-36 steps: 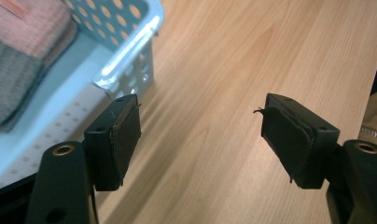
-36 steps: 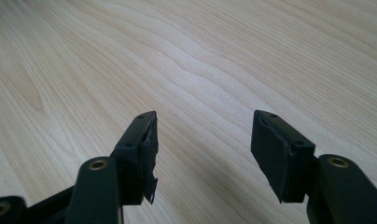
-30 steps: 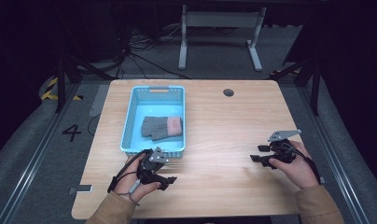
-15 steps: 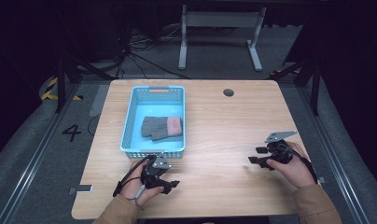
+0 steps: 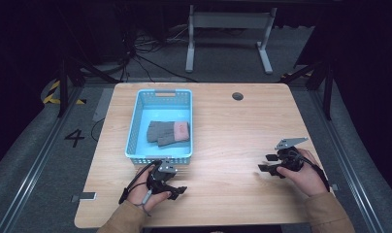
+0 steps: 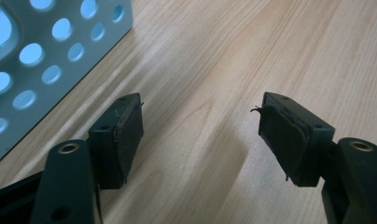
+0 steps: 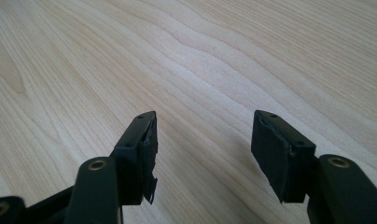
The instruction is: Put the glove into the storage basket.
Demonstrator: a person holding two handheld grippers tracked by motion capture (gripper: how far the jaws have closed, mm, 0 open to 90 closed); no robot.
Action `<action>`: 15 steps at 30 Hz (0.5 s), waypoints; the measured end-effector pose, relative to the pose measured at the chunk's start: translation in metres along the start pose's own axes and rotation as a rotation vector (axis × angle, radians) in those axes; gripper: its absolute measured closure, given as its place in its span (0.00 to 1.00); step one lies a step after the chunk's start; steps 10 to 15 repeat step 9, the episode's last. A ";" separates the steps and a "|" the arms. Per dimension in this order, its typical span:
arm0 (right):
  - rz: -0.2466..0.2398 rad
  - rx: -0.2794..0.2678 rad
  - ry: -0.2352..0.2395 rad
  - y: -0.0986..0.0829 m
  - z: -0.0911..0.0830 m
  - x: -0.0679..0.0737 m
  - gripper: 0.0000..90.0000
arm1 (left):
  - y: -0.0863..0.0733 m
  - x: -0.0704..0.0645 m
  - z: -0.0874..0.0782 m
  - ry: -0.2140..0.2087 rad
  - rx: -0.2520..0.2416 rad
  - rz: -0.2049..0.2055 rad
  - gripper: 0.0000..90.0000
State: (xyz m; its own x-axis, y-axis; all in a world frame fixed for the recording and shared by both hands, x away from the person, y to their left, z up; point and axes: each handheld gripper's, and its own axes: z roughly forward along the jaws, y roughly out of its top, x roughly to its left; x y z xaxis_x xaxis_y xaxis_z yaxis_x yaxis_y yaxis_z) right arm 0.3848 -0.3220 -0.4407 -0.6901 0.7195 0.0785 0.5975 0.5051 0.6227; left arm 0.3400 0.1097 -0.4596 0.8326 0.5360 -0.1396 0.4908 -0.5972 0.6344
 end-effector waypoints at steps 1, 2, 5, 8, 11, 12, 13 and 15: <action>-0.001 0.000 -0.001 0.000 0.000 0.000 0.47 | 0.000 0.000 0.000 0.007 0.006 0.002 0.35; -0.001 0.000 -0.001 0.000 0.000 0.000 0.46 | 0.000 0.000 0.001 0.011 0.009 0.004 0.35; -0.001 -0.004 -0.002 0.000 -0.001 0.000 0.46 | 0.000 0.000 0.000 0.027 0.010 0.008 0.35; -0.003 -0.004 -0.001 0.000 -0.001 0.000 0.46 | 0.000 0.001 0.000 0.034 0.010 0.007 0.35; -0.003 -0.004 -0.001 0.000 -0.001 0.001 0.46 | 0.000 0.001 0.000 0.034 0.009 0.008 0.35; -0.003 -0.004 -0.001 0.000 -0.001 0.001 0.46 | 0.000 0.001 0.000 0.034 0.009 0.008 0.35; -0.003 -0.004 -0.001 0.000 -0.001 0.001 0.46 | 0.000 0.001 0.000 0.034 0.009 0.008 0.35; -0.003 -0.004 -0.001 0.000 -0.001 0.001 0.46 | 0.000 0.001 0.000 0.034 0.009 0.008 0.35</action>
